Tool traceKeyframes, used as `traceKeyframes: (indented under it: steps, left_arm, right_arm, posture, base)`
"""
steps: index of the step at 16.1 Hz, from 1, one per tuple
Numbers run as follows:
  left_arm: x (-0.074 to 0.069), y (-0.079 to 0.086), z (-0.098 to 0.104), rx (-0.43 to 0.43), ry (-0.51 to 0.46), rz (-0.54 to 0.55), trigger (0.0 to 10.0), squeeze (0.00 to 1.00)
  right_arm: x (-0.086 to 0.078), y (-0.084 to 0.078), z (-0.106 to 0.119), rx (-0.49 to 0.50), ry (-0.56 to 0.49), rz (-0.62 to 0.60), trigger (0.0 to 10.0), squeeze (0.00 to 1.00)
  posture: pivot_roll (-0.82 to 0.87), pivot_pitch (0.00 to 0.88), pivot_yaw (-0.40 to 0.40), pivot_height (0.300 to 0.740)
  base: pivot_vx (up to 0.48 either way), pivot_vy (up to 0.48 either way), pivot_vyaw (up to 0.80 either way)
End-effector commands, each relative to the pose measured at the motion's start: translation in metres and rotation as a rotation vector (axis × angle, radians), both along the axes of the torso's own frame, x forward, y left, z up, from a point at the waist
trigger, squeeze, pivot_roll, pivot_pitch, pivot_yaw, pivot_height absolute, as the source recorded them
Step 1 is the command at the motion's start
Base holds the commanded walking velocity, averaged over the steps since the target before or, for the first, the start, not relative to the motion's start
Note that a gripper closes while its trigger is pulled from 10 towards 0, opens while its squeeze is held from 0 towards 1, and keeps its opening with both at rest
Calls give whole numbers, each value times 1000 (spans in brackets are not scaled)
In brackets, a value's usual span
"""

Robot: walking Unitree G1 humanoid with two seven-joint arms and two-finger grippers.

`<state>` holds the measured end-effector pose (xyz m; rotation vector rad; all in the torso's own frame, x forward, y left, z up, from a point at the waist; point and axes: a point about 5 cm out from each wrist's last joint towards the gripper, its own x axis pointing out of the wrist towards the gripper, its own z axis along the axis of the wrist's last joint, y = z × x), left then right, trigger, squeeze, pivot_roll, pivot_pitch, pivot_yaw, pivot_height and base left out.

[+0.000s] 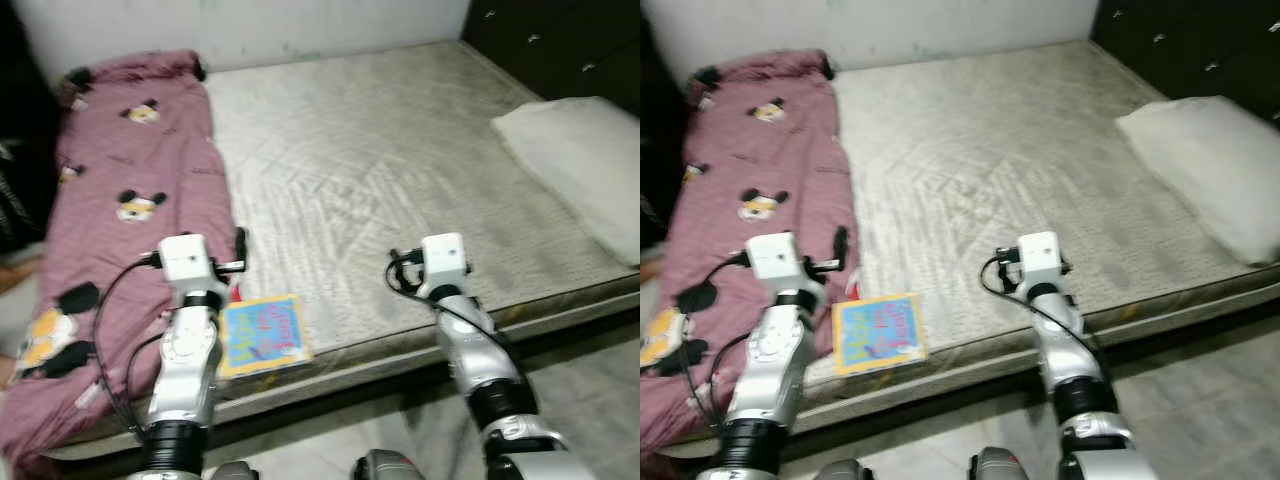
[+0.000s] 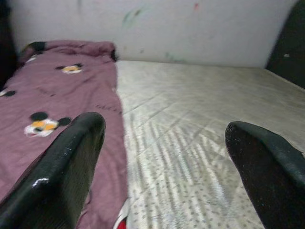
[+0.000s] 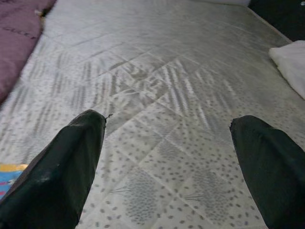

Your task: Clean up the room

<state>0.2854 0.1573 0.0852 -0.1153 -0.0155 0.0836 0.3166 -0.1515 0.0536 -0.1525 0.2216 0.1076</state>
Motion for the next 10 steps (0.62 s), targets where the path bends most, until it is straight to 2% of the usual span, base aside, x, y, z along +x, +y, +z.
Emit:
traceKeyframes:
  steps: [1,4,6,10]
  left_arm:
    - [-3,10,-3,12,20,31,10000,0]
    - [-2,9,-1,23,4,17,10000,0]
    - [-3,7,0,24,-7,6,10000,0]
    - [-3,7,0,20,-3,7,10000,0]
  right_arm:
    - [2,10,2,15,-5,31,10000,0]
    - [2,11,2,11,-7,42,10000,0]
    - [2,13,3,-3,-11,58,10000,0]
    - [1,13,3,-8,-11,58,10000,0]
  posture:
    - [-46,0,23,740]
    - [-48,0,24,740]
    - [-48,0,24,740]
    - [-48,0,25,740]
  base:
    - [0,0,0]
    - [0,0,0]
    - [289,0,0]
    - [362,0,791]
